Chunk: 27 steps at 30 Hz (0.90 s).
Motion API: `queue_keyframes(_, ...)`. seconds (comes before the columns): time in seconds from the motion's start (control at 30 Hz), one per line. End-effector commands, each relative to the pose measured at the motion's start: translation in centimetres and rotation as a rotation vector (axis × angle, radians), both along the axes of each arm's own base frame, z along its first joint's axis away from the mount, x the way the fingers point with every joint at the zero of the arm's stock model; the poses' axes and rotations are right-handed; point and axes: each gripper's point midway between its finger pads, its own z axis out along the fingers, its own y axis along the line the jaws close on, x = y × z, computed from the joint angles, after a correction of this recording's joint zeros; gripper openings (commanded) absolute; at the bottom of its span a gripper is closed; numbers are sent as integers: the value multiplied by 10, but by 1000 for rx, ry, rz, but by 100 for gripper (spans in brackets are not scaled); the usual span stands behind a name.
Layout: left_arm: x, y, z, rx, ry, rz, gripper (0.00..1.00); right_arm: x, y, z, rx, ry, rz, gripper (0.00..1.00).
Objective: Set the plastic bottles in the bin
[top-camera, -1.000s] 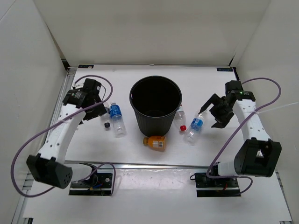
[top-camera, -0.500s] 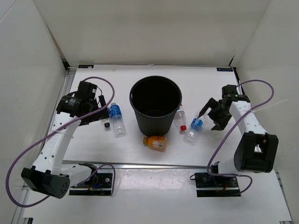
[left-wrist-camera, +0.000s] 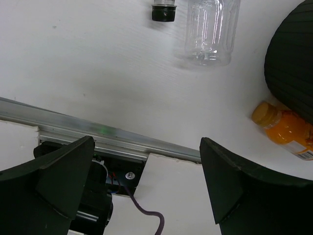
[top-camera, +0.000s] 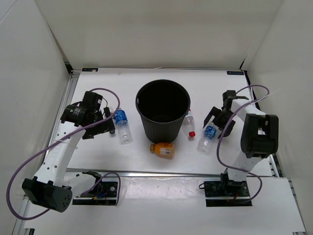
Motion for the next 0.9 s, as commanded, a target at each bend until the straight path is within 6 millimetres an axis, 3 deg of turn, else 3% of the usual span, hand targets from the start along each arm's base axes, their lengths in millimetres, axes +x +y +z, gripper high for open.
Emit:
queue_keyframes(0.0, -9, 0, 5, -18, -11, 11, 100, 16, -3, -5, -21, -29, 45, 97)
queue_keyframes(0.07, -7, -1, 9, -25, -22, 20, 100, 14, -4, -11, -21, -9, 55, 89)
queue_keyframes(0.1, -7, -1, 9, -25, -22, 20, 100, 13, -4, -15, -20, 3, 56, 78)
queue_keyframes(0.2, -10, -1, 10, -30, -22, 31, 100, 12, -6, -12, -33, 2, 45, 58)
queue_keyframes(0.3, -10, -2, 10, -39, -23, 49, 100, 22, -8, 9, -46, -66, 43, 54)
queue_keyframes(0.4, -8, -2, 8, -40, -26, 49, 100, 38, -8, 55, 1, -163, 12, 49)
queue_keyframes(0.47, -7, -2, 5, -39, -25, 49, 100, 59, -9, 107, 13, -307, 6, 48)
queue_keyframes(0.57, -6, -3, 1, -41, -16, 57, 100, 70, -1, 170, 58, -426, -3, 47)
queue_keyframes(0.6, -3, -4, 2, -43, -25, 57, 100, 82, 2, 208, 74, -526, -1, 47)
queue_keyframes(0.67, -4, -8, 0, -62, -10, 47, 100, 87, 7, 253, 109, -637, -19, 47)
queue_keyframes(0.7, 0, -9, -1, -62, -10, 47, 100, 89, 12, 269, 140, -673, -19, 47)
queue_keyframes(0.73, -1, -11, -1, -73, -6, 43, 100, 94, 17, 307, 174, -781, -23, 47)
queue_keyframes(0.77, 0, -11, 2, -75, -15, 42, 100, 93, 22, 327, 208, -834, -17, 47)
queue_keyframes(0.87, 1, -11, 0, -69, -6, 34, 100, 88, 62, 383, 371, -976, 83, 47)
